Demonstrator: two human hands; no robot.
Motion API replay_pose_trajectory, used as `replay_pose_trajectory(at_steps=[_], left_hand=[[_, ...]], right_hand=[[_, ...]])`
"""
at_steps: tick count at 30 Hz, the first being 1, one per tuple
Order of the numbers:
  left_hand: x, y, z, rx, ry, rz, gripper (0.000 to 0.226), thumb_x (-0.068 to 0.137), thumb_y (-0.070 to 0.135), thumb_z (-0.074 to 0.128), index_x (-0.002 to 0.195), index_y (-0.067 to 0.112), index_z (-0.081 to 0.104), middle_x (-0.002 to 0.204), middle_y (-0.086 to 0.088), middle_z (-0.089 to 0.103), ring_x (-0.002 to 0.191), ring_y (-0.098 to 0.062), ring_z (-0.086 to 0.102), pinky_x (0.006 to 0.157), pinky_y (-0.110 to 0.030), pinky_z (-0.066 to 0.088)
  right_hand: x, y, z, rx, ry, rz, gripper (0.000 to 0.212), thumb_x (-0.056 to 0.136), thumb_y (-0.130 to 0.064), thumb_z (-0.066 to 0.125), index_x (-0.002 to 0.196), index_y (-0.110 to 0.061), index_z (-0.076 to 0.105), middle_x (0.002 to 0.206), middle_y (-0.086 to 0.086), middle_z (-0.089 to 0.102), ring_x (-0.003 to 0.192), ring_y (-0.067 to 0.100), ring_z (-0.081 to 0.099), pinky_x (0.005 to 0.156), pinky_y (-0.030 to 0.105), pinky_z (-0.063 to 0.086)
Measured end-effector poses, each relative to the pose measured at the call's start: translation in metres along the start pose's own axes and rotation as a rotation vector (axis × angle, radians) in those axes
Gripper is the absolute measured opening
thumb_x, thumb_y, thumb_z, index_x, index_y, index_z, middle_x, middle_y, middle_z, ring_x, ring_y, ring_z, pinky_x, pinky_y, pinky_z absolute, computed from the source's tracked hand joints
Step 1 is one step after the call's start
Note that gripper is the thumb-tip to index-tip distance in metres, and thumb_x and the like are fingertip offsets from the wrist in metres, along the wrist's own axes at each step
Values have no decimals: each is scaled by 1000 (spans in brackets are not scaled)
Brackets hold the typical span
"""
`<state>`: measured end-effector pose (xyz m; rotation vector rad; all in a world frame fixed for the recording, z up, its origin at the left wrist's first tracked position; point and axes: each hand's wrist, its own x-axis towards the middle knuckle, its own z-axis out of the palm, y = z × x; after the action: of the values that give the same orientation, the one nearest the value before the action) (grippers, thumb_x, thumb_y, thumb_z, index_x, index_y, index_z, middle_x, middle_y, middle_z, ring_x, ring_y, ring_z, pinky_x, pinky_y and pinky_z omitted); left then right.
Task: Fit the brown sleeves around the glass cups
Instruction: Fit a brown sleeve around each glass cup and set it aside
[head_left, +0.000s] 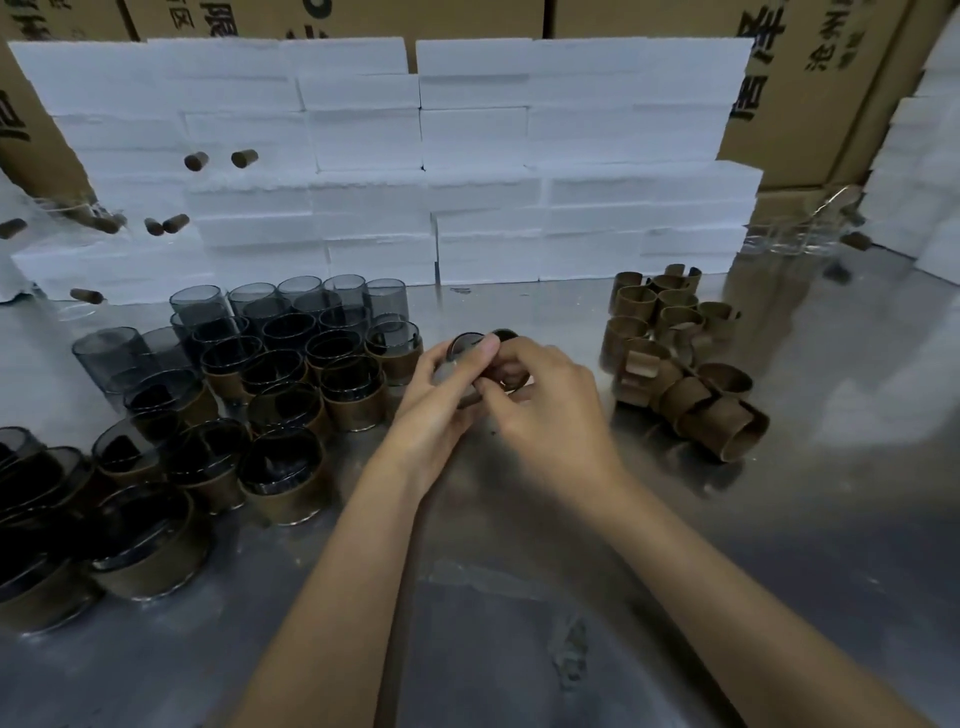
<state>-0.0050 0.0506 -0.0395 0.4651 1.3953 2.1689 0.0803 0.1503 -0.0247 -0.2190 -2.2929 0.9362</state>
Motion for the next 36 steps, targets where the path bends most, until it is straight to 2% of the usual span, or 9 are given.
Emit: replay_pose_trajectory(at_steps=[6, 9, 12, 15, 18, 22, 26, 28, 36], left_hand=[[6, -1, -9, 20, -71, -21, 80, 78, 32, 86, 143, 5, 48, 121, -16, 73, 117, -34, 70, 98, -36, 58], [10, -2, -11, 64, -87, -27, 85, 69, 32, 88, 141, 12, 49, 117, -15, 75, 116, -34, 70, 98, -36, 58], [12, -4, -9, 120, -95, -26, 86, 65, 33, 88, 140, 19, 50, 109, -11, 77, 112, -27, 72, 95, -35, 56], [14, -6, -9, 139, -86, -19, 82, 65, 33, 87, 138, 20, 52, 104, -6, 78, 109, -23, 73, 96, -37, 55], [16, -6, -12, 105, -75, -22, 80, 67, 31, 86, 139, 17, 54, 116, -13, 75, 116, -26, 71, 100, -41, 56], [17, -7, -13, 73, -55, -27, 78, 63, 28, 88, 134, 15, 59, 103, -6, 75, 102, -21, 73, 102, -45, 56], [14, -6, -10, 92, -112, -40, 77, 63, 26, 88, 133, 15, 57, 96, 0, 77, 103, -22, 73, 95, -41, 59], [13, -6, -11, 108, -144, -48, 72, 70, 20, 86, 136, 14, 56, 101, -2, 76, 109, -26, 71, 95, -39, 59], [11, -5, -13, 140, -153, -28, 72, 69, 23, 84, 136, 17, 60, 122, -15, 70, 120, -34, 66, 97, -40, 58]], right_hand=[[-2, 6, 0, 221, 42, 41, 24, 90, -16, 69, 109, -30, 65, 87, -15, 74, 84, 3, 71, 75, 21, 58], [-1, 7, 0, 311, 30, 68, 38, 92, -19, 68, 115, -39, 46, 89, -20, 75, 73, 7, 74, 68, 25, 58], [-3, 8, -5, 336, -11, 50, 45, 91, -13, 66, 119, -39, 44, 90, -19, 76, 71, 12, 74, 69, 26, 58], [-6, 7, -11, 403, -37, 76, 47, 90, -11, 66, 124, -38, 48, 95, -19, 76, 73, 15, 75, 73, 26, 58], [-6, 5, -15, 399, 58, 73, 39, 87, -21, 66, 121, -34, 53, 96, -14, 74, 73, 14, 72, 69, 29, 59], [10, 9, -18, 336, 254, 158, 27, 91, -34, 70, 111, -34, 53, 102, -10, 65, 100, 10, 61, 77, 25, 49], [37, 16, -10, 444, -166, 552, 68, 85, -77, 58, 131, -27, 56, 124, -2, 65, 117, 17, 63, 92, 29, 49], [39, 22, -4, 485, -356, 585, 76, 81, -88, 46, 119, -28, 72, 114, -1, 75, 113, 17, 68, 100, 36, 50], [35, 26, 5, 497, -289, 515, 75, 65, -100, 33, 90, -46, 78, 89, -18, 77, 79, -8, 69, 81, 28, 46]])
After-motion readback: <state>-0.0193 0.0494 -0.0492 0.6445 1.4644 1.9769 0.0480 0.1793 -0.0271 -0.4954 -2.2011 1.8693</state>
